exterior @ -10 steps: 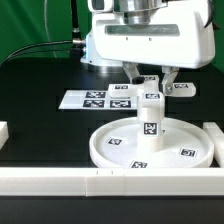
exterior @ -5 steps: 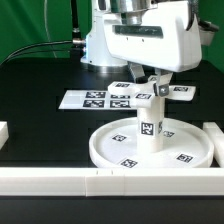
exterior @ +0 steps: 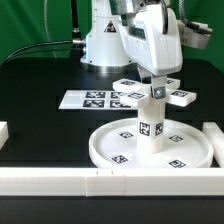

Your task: Assemble round table

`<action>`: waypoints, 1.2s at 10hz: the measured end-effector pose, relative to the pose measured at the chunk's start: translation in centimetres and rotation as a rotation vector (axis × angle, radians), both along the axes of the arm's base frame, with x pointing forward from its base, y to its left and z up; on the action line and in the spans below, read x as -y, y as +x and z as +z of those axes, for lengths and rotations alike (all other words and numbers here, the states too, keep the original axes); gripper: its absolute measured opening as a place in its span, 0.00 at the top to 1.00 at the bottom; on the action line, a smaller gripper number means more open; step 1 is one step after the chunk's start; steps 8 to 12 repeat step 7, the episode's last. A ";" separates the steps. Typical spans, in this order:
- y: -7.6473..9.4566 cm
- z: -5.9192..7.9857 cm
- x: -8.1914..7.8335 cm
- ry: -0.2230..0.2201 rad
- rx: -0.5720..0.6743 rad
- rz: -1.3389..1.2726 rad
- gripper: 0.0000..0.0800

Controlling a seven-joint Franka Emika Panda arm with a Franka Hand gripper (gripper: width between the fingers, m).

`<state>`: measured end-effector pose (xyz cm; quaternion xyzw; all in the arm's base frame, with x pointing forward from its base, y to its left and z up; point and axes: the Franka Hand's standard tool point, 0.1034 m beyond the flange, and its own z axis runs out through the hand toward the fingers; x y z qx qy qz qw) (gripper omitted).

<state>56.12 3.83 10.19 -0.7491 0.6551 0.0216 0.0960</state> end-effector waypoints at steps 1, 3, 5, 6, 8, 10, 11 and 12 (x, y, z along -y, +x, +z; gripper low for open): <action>-0.2 1.0 -0.1 0.010 -0.007 0.012 0.22; -0.3 3.5 -0.3 0.028 -0.005 0.025 0.20; -0.4 3.0 -0.3 0.026 -0.010 0.027 0.19; -0.4 3.0 -0.3 0.026 -0.010 0.027 0.19; -0.4 2.9 -0.3 0.026 -0.010 0.027 0.19; -0.4 2.9 -0.3 0.026 -0.010 0.027 0.19; -0.4 2.9 -0.3 0.026 -0.010 0.027 0.19; -0.4 2.9 -0.3 0.026 -0.010 0.027 0.19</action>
Offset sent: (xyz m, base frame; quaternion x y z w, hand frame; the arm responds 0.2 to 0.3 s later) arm 0.0000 0.0000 0.0000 0.0000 0.0000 0.0000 1.0000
